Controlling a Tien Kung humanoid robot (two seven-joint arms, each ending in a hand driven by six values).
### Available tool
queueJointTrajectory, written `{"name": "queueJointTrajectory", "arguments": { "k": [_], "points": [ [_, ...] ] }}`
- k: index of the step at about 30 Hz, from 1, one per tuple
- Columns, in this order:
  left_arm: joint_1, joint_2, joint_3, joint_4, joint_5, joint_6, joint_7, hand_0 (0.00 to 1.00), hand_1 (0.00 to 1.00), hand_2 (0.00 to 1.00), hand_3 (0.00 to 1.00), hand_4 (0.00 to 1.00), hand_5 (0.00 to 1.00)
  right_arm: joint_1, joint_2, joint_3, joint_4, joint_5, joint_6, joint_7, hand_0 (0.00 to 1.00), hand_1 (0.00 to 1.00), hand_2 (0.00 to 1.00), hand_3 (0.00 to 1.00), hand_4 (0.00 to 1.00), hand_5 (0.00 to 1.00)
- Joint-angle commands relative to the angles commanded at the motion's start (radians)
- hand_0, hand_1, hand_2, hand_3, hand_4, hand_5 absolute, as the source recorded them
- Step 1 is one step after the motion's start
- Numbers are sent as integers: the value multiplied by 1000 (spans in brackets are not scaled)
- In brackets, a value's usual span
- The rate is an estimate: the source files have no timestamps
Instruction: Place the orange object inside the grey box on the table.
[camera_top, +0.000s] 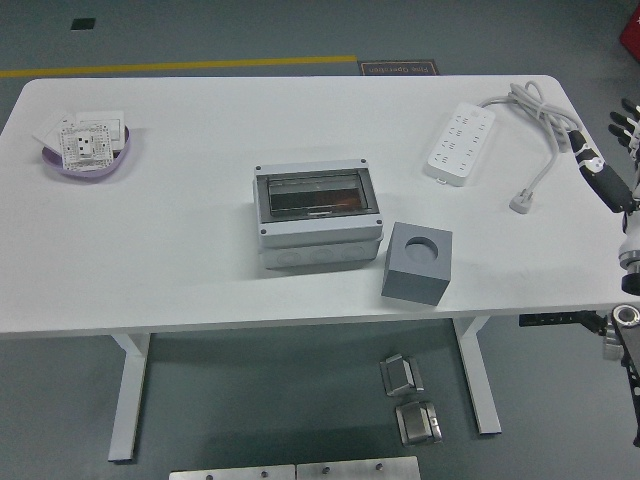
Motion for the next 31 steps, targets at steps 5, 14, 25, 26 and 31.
{"name": "queueJointTrajectory", "arguments": {
  "k": [5, 14, 25, 26, 31],
  "points": [
    [0, -2, -7, 0, 5, 0, 0, 631, 545, 537, 578, 395, 93, -2, 1, 5, 1, -2, -4, 0, 869, 801, 821, 880, 909, 461],
    [1, -7, -17, 0, 12, 0, -1, 631, 545, 537, 578, 396, 92, -5, 0, 12, 4, -7, -7, 2, 867, 798, 814, 872, 909, 464],
    [1, -10, 0, 0, -8, 2, 0, 631, 545, 537, 578, 396, 93, -7, 1, 11, 2, -4, -10, 10, 867, 797, 813, 874, 907, 463],
    [1, -10, 2, 0, -10, 2, 0, 631, 546, 537, 580, 398, 91, -7, 2, 12, 2, -4, -10, 10, 864, 795, 813, 872, 908, 463],
    [2, -10, 10, 0, -19, 3, 1, 631, 546, 537, 580, 398, 91, -9, 3, 14, -1, -6, -12, 9, 864, 795, 813, 872, 908, 463]
  ]
}}
